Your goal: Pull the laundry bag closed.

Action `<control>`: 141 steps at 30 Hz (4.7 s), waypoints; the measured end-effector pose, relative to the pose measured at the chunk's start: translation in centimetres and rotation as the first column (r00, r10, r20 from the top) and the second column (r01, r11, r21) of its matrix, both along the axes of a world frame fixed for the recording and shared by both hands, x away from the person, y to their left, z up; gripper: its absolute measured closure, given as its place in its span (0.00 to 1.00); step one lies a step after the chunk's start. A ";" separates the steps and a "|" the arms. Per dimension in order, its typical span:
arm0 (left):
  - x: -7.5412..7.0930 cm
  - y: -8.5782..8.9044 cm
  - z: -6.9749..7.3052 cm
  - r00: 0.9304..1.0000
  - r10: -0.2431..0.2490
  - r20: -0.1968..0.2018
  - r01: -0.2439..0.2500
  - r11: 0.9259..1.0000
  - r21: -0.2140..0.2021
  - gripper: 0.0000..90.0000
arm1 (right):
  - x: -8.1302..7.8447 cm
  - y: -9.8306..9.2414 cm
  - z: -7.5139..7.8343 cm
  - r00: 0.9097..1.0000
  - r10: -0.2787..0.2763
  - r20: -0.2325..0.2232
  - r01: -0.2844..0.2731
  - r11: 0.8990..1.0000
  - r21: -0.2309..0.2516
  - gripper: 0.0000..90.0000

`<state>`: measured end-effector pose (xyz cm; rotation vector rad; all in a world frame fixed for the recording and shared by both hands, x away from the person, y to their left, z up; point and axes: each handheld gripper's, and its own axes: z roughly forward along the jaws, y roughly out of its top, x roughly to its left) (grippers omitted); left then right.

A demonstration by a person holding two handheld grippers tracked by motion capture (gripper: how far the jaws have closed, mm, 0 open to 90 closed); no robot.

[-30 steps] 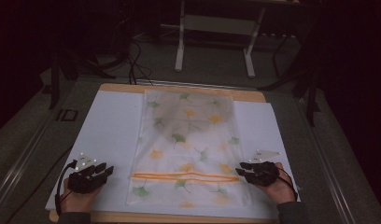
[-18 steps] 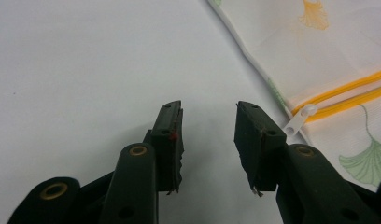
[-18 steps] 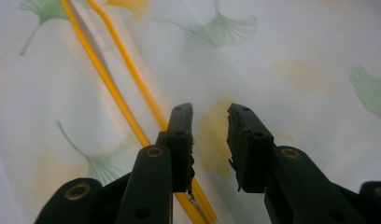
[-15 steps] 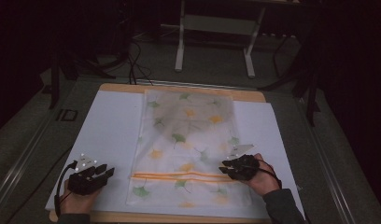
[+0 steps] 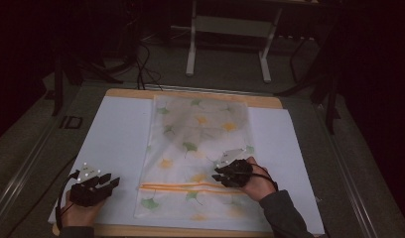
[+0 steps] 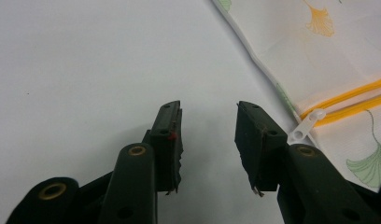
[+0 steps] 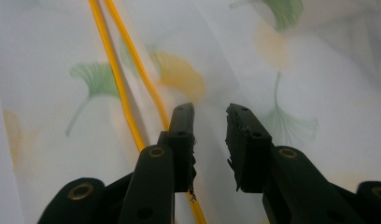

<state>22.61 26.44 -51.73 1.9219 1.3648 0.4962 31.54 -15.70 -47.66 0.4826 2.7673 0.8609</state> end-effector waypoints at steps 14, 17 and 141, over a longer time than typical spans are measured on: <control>0.0 0.1 0.0 1.000 -0.003 0.004 0.002 1.000 0.018 0.68 | 0.2 5.4 0.4 0.996 0.085 -0.004 -0.085 0.996 -0.017 0.74; 0.0 0.1 0.0 1.000 -0.005 0.005 0.005 1.000 0.021 0.67 | 0.0 6.4 0.3 0.995 0.101 -0.005 -0.101 0.995 -0.015 0.72; -0.1 0.8 0.3 1.000 -0.021 0.023 0.020 0.999 0.043 0.69 | -1.1 25.8 -2.9 0.961 0.254 -0.107 -0.265 0.958 -0.111 0.92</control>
